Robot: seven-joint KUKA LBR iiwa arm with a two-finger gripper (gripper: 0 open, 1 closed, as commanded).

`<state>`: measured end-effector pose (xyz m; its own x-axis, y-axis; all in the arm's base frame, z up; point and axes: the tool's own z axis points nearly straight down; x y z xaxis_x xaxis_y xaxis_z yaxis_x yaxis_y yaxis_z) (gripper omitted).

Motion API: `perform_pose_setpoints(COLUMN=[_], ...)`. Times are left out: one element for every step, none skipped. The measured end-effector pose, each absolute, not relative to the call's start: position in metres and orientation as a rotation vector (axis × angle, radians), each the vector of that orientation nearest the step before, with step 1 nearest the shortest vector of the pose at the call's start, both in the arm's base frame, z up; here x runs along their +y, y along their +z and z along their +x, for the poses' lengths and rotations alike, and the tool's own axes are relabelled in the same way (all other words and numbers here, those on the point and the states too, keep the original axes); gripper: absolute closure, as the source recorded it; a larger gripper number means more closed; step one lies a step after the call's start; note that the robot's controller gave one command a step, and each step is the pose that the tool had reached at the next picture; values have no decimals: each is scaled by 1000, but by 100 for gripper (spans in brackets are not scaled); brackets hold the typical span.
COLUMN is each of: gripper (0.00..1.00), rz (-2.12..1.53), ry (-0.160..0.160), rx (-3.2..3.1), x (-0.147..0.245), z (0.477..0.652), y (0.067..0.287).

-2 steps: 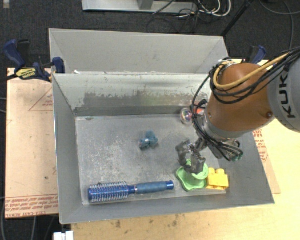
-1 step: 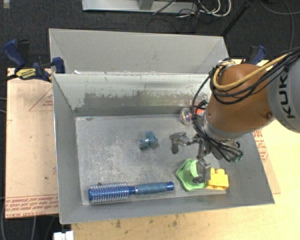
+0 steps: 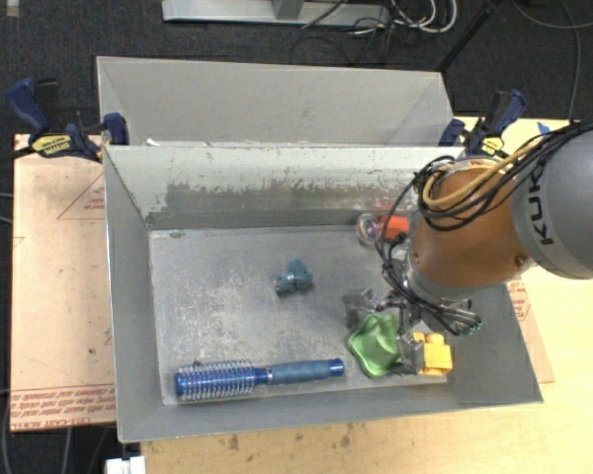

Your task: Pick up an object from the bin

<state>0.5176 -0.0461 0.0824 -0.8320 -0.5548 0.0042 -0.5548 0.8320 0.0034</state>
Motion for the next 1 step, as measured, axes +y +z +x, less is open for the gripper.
perform_pose_setpoints(gripper=[0], rz=[962], ry=[-3], rx=[-2990], x=[-56], z=[512], y=[70])
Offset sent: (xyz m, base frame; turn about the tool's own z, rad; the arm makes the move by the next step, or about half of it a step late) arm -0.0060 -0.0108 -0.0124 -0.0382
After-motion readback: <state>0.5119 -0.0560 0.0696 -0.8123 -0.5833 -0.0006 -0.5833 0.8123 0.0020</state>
